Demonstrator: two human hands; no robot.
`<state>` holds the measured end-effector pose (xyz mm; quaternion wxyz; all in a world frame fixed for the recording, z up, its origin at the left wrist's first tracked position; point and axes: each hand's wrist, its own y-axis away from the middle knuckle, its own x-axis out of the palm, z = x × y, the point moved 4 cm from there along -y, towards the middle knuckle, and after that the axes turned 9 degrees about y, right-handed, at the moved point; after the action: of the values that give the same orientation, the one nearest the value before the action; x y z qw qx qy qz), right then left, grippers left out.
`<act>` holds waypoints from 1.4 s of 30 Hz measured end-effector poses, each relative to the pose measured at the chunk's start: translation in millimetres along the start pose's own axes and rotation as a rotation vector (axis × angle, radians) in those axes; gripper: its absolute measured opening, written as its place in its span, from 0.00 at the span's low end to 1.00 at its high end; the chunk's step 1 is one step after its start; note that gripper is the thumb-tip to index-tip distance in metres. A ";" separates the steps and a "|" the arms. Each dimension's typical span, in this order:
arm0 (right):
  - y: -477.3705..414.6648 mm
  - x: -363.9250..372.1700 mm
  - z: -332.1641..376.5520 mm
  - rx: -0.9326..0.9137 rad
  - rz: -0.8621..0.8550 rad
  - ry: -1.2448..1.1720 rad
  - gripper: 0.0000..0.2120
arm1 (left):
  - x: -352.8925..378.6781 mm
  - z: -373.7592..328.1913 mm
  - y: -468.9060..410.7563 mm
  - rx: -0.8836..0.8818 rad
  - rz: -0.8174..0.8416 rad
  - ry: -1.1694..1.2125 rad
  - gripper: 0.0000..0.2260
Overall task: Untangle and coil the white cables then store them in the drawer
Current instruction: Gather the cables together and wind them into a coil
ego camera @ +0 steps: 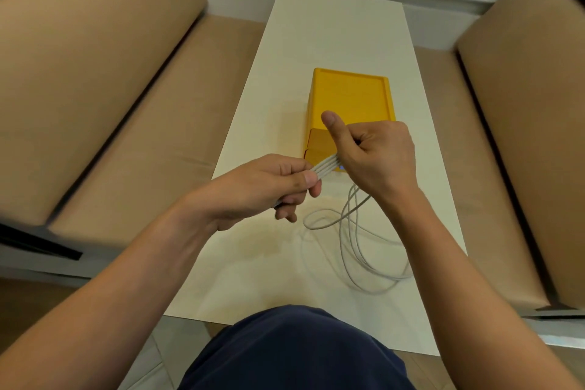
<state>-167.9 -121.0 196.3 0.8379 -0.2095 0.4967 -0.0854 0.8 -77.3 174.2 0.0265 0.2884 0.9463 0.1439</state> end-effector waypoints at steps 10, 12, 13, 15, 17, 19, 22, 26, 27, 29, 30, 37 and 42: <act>6.3 -0.6 12.6 -0.182 -0.097 0.041 0.28 | -6.0 3.8 6.8 0.021 -0.091 -0.254 0.13; 2.8 7.1 5.6 -0.140 -0.080 0.021 0.30 | -2.7 -3.5 7.8 0.089 -0.056 -0.254 0.13; 1.9 11.4 2.3 -0.113 -0.083 0.024 0.30 | -1.5 -7.1 7.7 0.110 -0.042 -0.248 0.12; 2.7 17.6 -1.2 -0.073 -0.076 0.020 0.31 | -1.7 -9.3 9.8 0.126 -0.041 -0.198 0.11; 4.3 18.2 -4.0 -0.049 -0.056 -0.003 0.30 | -4.4 -5.9 8.8 0.100 -0.042 -0.188 0.12; 7.0 17.2 -5.0 -0.033 0.038 -0.109 0.30 | -9.8 0.4 8.3 0.043 -0.077 -0.255 0.12; 7.8 10.2 -8.5 -0.003 0.388 -0.286 0.29 | -18.4 7.2 8.8 -0.026 -0.139 -0.315 0.11; 14.0 -4.0 -15.8 -0.089 0.834 -0.314 0.11 | -26.2 11.2 17.2 -0.085 -0.129 -0.191 0.09; 14.5 -5.9 -18.0 -0.099 0.871 -0.306 0.08 | -26.4 10.6 19.5 -0.096 -0.107 -0.172 0.09; 13.0 -5.1 -18.0 -0.102 0.883 -0.290 0.06 | -26.2 8.5 21.3 -0.104 -0.053 -0.150 0.09; 11.6 -3.6 -16.9 -0.091 0.874 -0.278 0.06 | -26.8 7.7 21.5 -0.102 -0.029 -0.149 0.09; 10.0 -0.9 -7.5 -0.145 0.798 -0.199 0.07 | -37.6 11.5 21.0 -0.141 -0.062 -0.276 0.08; 14.2 -4.9 -8.8 -0.048 0.739 -0.362 0.08 | -42.3 11.0 20.1 -0.122 -0.118 -0.311 0.07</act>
<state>-178.9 -108.9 190.3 0.8809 -0.0481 0.3849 0.2714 48.2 -82.0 168.1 0.1985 0.2491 0.9355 0.1531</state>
